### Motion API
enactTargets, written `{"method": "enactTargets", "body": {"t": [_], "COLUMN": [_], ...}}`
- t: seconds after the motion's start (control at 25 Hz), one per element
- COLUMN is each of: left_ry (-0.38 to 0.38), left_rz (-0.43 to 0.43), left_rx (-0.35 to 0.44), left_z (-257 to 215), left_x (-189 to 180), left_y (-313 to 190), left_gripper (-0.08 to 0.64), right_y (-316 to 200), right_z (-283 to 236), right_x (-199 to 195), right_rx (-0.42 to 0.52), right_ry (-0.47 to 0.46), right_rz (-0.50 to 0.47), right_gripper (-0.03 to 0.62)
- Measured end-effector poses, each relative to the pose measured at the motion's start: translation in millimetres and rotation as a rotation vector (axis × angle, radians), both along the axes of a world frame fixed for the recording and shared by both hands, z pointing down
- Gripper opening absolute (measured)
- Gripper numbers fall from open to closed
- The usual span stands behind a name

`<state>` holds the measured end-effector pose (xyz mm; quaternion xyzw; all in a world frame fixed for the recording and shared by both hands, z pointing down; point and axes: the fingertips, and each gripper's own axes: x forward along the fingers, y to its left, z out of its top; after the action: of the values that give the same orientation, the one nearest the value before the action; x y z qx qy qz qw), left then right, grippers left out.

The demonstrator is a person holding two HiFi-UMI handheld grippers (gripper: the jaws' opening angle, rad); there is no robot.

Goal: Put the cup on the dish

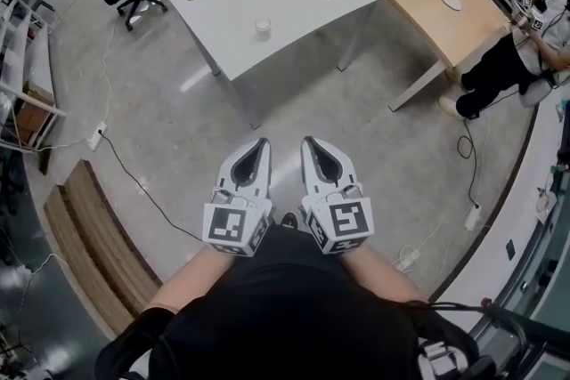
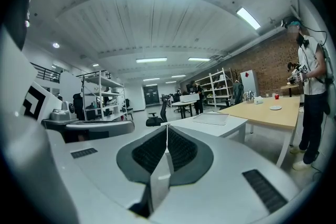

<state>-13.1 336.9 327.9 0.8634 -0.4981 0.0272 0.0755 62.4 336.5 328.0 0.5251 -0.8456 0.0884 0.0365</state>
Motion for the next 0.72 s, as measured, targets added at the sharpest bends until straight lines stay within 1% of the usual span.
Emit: {"method": "enactTargets", "body": {"t": [0.2,0.36,0.56,0.72], "left_ry": [-0.005,0.003,0.01,0.015], "left_rz": [0.017,0.023,0.018,0.022], "left_rx": [-0.008,-0.027,-0.056,-0.073], "left_z": [4.8,6.5,15.1,20.5], "left_x": [-1.2,-5.6,-27.6,-45.9], "left_y": [-13.7,-36.2,-78.2,-122.6], "left_gripper": [0.006,0.006,0.006,0.006], "right_y": [-12.5,-33.7,-76.8,-121.9], "right_z": [5.1,9.6,18.5,24.5], "right_x": [-4.2,-8.0,-29.9,-49.5], "right_rx": [-0.017,-0.048,-0.076,-0.094], "right_ry": [0.004,0.017,0.014,0.024], "right_rz": [0.004,0.022,0.024,0.024], "right_gripper": [0.014,0.014,0.014,0.014]}}
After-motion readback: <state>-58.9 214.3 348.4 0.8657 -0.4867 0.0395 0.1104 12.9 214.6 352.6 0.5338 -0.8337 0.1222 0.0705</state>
